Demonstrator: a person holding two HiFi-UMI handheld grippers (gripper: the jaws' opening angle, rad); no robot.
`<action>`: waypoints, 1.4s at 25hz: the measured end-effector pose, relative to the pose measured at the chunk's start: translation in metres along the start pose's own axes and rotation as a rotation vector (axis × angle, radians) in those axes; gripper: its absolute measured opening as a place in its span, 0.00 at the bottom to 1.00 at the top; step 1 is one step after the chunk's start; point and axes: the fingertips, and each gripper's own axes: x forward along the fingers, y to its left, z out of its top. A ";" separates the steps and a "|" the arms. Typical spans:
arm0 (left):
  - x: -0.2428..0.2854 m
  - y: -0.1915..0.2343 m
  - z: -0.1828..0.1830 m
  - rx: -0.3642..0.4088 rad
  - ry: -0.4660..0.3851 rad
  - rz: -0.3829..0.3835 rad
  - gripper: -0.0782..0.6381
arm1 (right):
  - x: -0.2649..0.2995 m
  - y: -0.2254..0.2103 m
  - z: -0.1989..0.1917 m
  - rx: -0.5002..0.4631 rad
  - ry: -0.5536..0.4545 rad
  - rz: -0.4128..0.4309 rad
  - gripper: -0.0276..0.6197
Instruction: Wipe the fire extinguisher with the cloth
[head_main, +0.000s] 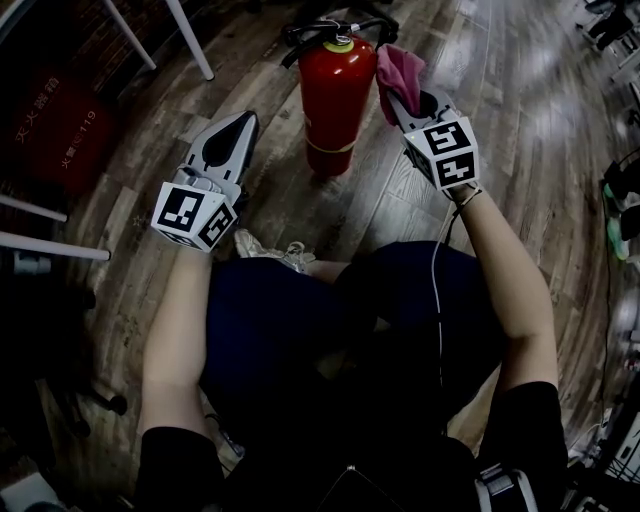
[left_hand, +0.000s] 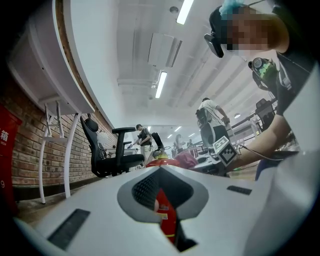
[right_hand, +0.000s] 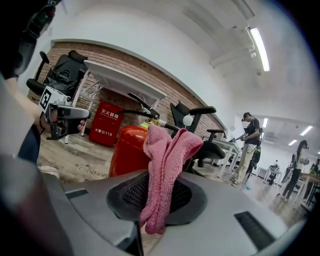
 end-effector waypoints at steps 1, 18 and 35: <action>0.000 0.001 0.000 -0.002 -0.001 0.001 0.13 | 0.002 0.002 -0.001 -0.007 0.002 0.001 0.15; 0.000 0.006 0.001 -0.033 -0.008 -0.001 0.13 | 0.025 0.027 -0.034 -0.091 0.061 0.052 0.15; 0.000 0.009 0.000 -0.047 -0.010 0.004 0.13 | 0.035 0.045 -0.064 -0.073 0.107 0.097 0.15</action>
